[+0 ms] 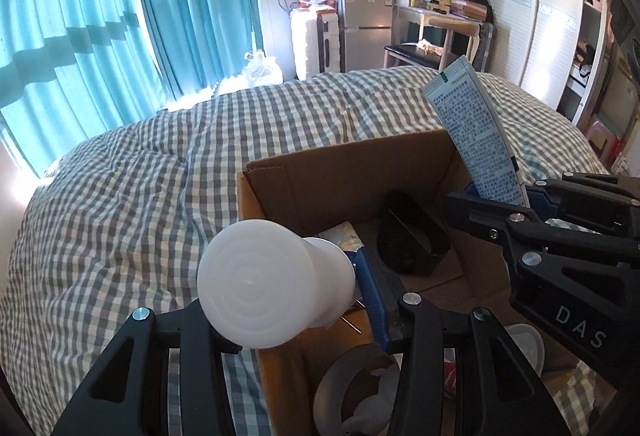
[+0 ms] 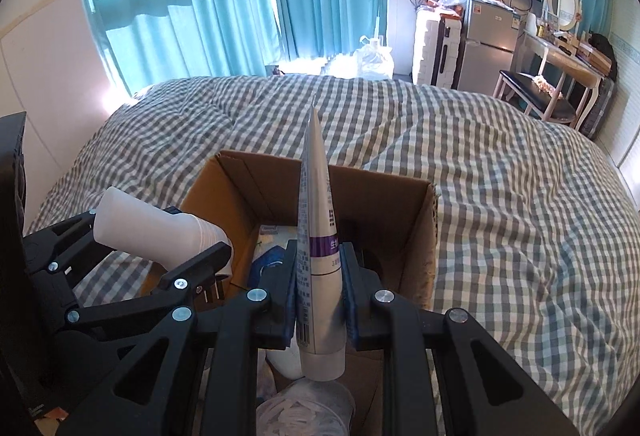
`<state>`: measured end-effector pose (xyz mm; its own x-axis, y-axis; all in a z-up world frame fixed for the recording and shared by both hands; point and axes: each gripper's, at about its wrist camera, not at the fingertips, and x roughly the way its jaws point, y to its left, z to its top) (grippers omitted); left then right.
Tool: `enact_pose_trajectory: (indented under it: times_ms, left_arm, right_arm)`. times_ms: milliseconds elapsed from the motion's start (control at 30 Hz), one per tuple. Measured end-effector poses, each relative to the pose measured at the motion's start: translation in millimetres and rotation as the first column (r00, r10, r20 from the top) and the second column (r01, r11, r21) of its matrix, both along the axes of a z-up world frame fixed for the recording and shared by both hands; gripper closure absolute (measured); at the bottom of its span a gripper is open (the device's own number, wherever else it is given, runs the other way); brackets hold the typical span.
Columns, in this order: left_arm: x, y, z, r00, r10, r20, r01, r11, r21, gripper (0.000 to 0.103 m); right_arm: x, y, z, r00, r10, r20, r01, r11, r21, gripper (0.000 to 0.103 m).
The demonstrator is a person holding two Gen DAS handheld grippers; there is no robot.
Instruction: Organize objects
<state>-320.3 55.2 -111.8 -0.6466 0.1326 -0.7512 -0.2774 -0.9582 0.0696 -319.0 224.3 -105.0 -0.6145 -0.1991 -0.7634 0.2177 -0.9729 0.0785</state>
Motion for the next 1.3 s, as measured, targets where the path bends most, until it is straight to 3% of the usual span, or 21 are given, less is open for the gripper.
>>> enact_pose_trajectory:
  times_ms: [433,533,567,633,667,733,1033,1200,1300]
  left_arm:
    - [-6,2,-10,0.999,-0.029,0.016,0.028,0.999,0.029,0.056]
    - [-3,3,-7,1.000,-0.031,0.007,0.031,0.999,0.024,0.052]
    - [-2,3,-5,0.999,-0.033,-0.001,0.033,0.999,0.022,0.046]
    - [1,3,-1,0.999,-0.033,-0.015,0.034,0.999,0.020,0.034]
    - [3,3,2,0.999,-0.035,-0.023,0.036,0.999,0.023,0.026]
    - [6,2,7,0.999,-0.033,-0.038,0.034,0.999,0.023,0.021]
    - [9,-8,29,0.999,0.013,-0.048,-0.011,0.999,0.030,0.011]
    - [18,-15,54,0.996,0.054,-0.077,-0.051,0.998,0.048,0.009]
    - [29,-22,72,0.993,0.071,-0.098,-0.063,0.995,0.075,0.007]
  right_arm:
    - [1,0,-13,1.000,-0.008,0.018,0.008,1.000,0.002,0.085]
    - [4,2,-10,1.000,-0.010,0.012,0.010,1.000,-0.005,0.083]
    - [5,3,-8,1.000,-0.015,0.011,0.015,1.000,-0.008,0.080]
    - [6,6,-4,0.999,-0.033,0.006,0.033,0.999,-0.014,0.060]
    - [7,7,-2,0.999,-0.039,-0.002,0.039,0.999,-0.022,0.057]
    - [9,9,3,0.999,-0.048,-0.015,0.047,0.998,-0.031,0.054]
    - [20,19,32,0.994,-0.084,-0.065,0.082,0.996,-0.030,0.042]
    - [35,24,61,0.986,-0.116,-0.117,0.113,0.993,-0.034,0.031]
    - [48,27,81,0.980,-0.133,-0.150,0.129,0.991,-0.038,0.031]
